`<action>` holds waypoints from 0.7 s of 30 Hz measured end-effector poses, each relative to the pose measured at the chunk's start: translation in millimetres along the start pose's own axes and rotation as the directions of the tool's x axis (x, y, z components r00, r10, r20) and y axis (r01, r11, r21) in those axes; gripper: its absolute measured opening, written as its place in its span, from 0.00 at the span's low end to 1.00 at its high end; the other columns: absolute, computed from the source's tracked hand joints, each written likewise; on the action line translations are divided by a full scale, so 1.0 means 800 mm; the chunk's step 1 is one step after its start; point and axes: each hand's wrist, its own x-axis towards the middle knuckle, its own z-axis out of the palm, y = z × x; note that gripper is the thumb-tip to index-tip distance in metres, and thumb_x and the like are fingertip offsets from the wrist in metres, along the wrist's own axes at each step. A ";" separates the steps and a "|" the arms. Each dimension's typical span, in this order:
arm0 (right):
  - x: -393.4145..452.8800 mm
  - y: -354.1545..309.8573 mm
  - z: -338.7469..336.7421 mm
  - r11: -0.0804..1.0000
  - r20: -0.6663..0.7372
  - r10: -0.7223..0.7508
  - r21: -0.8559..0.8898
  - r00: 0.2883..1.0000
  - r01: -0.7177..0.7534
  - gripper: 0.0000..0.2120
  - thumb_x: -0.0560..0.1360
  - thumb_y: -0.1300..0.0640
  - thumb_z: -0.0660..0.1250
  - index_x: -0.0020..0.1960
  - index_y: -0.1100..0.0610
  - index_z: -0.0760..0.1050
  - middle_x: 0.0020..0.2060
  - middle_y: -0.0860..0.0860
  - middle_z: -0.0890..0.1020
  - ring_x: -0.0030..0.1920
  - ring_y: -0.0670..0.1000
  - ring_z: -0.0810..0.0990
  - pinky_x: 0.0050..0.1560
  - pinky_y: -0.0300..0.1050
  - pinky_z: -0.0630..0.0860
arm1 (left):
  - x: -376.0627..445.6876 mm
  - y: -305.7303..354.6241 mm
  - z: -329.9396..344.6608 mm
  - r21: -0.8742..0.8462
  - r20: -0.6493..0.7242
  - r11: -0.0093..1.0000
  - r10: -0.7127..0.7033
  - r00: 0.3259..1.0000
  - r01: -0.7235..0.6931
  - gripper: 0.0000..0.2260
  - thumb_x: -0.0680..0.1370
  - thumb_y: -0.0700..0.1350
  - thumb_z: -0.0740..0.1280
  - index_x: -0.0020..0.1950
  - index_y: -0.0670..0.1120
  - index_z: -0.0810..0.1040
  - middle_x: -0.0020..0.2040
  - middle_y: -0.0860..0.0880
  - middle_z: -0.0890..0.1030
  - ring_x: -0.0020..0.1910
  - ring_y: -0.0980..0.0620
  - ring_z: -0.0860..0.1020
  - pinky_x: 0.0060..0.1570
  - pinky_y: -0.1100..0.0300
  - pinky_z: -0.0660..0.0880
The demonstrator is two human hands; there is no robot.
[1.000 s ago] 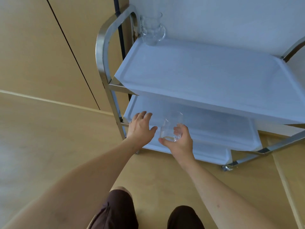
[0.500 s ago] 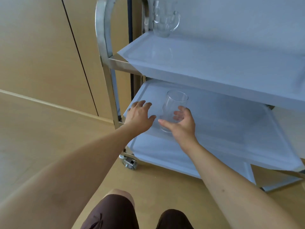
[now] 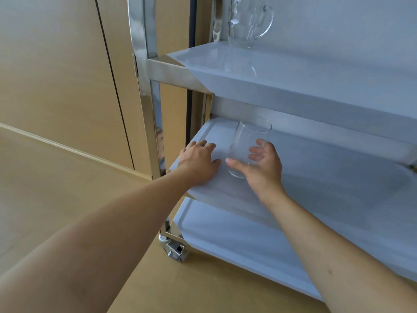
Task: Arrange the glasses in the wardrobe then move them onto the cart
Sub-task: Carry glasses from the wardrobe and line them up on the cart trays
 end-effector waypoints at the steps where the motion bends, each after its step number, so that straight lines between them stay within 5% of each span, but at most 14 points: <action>1: 0.006 0.002 0.001 1.000 -0.004 -0.009 -0.005 1.000 0.009 0.44 0.59 0.49 0.86 0.70 0.50 0.69 0.57 0.47 0.78 0.56 0.47 0.79 0.54 0.37 0.74 | 0.004 0.000 0.005 0.001 -0.008 1.000 0.007 1.000 -0.007 0.23 0.81 0.58 0.61 0.73 0.51 0.71 0.66 0.49 0.75 0.68 0.44 0.69 0.64 0.47 0.69; 8: 0.039 0.019 0.008 0.999 -0.046 -0.031 0.009 0.998 0.031 0.46 0.60 0.48 0.85 0.72 0.50 0.67 0.57 0.48 0.79 0.55 0.47 0.80 0.55 0.39 0.76 | 0.026 0.006 0.025 0.150 -0.007 0.989 0.001 1.000 0.000 0.18 0.81 0.60 0.53 0.59 0.53 0.77 0.59 0.52 0.78 0.62 0.46 0.72 0.59 0.45 0.65; 21: 0.147 0.021 0.081 0.994 -0.101 -0.099 -0.055 0.990 0.094 0.45 0.61 0.48 0.85 0.73 0.51 0.68 0.57 0.51 0.76 0.58 0.51 0.79 0.63 0.48 0.76 | 0.028 0.002 0.034 0.161 -0.075 0.986 0.050 0.996 -0.037 0.19 0.81 0.59 0.52 0.60 0.51 0.76 0.58 0.50 0.77 0.60 0.45 0.72 0.61 0.43 0.64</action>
